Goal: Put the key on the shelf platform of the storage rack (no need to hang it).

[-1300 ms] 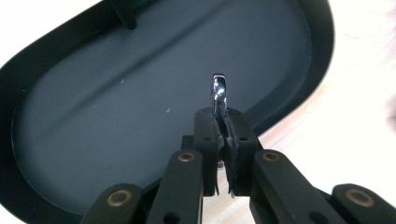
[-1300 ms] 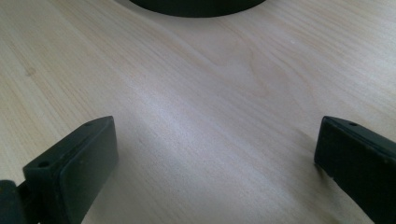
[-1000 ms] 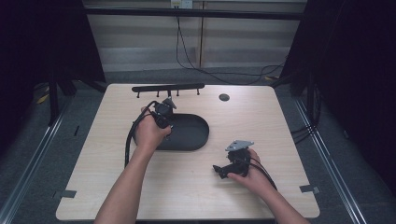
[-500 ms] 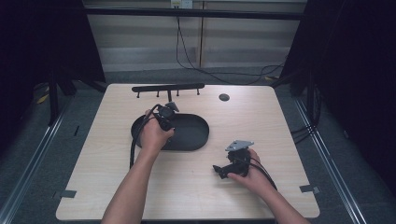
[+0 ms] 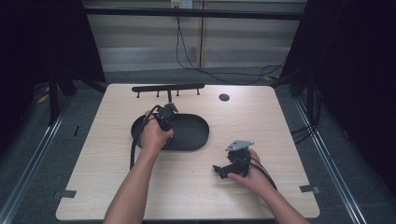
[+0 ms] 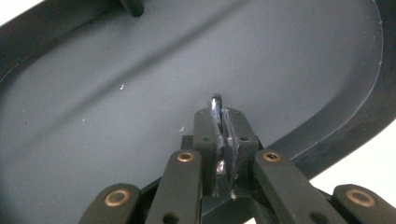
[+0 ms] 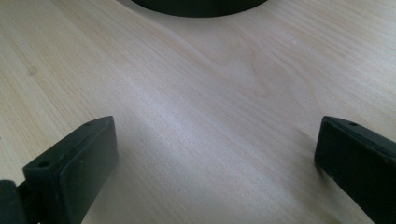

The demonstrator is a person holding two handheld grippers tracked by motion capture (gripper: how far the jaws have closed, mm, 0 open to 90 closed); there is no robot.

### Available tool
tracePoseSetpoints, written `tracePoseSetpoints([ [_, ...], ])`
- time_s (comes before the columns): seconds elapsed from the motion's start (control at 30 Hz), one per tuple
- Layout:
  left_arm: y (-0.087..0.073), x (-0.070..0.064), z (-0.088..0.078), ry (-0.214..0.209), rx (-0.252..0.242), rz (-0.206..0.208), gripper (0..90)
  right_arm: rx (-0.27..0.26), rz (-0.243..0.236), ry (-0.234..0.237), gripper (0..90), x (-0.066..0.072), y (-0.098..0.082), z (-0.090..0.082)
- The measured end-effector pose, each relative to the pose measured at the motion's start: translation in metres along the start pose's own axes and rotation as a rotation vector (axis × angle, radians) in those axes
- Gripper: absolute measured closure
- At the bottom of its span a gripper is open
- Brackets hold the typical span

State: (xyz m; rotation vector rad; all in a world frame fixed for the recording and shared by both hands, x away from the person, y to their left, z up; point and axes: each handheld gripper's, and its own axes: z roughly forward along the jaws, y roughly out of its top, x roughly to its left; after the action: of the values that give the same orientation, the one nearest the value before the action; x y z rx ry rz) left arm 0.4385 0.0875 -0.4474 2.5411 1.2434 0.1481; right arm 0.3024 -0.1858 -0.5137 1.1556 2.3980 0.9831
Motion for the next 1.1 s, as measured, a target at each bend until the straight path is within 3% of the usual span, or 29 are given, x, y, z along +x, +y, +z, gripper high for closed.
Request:
tracePoseSetpoints([
  [0.77, 0.0023, 0.0013, 0.0052, 0.024, -0.013, -0.005, 85.2, -0.001, 0.000, -0.001, 0.0, 0.0001, 0.0000, 0.0001],
  [1.1, -0.0019, 0.0036, 0.0050, 0.032, -0.015, -0.002, 77.1, -0.001, -0.001, 0.000, 0.0, 0.0001, 0.0000, 0.0001],
])
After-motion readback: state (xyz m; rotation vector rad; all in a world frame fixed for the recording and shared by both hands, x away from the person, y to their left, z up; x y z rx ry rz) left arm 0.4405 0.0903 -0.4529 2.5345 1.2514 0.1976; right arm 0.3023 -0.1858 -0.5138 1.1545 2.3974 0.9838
